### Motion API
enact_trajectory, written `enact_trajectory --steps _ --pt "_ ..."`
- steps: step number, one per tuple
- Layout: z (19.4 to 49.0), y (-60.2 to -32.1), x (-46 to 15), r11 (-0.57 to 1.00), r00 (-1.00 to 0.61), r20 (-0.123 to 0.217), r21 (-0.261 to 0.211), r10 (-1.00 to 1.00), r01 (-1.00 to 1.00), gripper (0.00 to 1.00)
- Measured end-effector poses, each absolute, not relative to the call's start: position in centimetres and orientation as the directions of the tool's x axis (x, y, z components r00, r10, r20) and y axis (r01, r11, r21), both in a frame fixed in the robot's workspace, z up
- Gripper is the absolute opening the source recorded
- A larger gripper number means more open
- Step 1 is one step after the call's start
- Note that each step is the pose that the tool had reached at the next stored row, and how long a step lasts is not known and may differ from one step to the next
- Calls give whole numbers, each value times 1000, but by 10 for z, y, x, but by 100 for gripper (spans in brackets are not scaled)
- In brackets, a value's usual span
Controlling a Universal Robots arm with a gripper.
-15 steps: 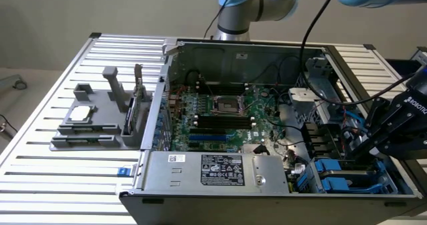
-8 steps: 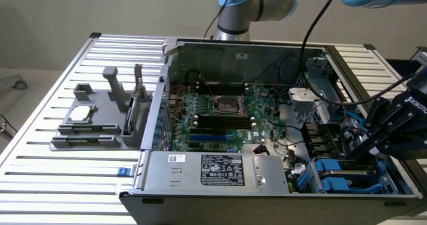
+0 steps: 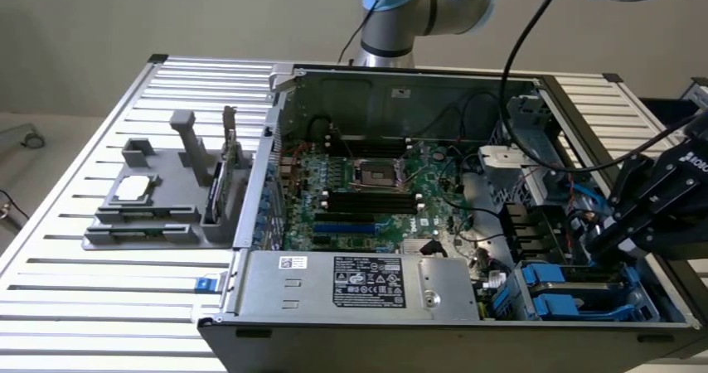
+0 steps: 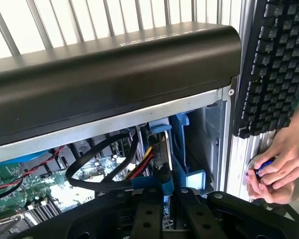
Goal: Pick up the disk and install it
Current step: 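Insert the first disk wire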
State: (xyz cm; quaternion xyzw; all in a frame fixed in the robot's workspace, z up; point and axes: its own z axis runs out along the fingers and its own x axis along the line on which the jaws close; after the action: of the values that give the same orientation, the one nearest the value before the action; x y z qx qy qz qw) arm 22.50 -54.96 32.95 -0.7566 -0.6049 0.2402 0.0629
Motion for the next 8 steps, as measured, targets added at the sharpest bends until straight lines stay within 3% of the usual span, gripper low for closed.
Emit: enact_trajectory --steps 1,4,6,7,8 --pt "330 -550 225 -260 153 -287 -386 946 885 18" --pt "331 -551 225 -260 152 -288 -387 946 885 36" --pt "331 -551 225 -260 152 -288 -387 946 884 36" --pt "331 -552 224 -260 152 -287 -388 946 884 43" --pt "332 -553 224 -260 152 -287 -388 946 884 43"
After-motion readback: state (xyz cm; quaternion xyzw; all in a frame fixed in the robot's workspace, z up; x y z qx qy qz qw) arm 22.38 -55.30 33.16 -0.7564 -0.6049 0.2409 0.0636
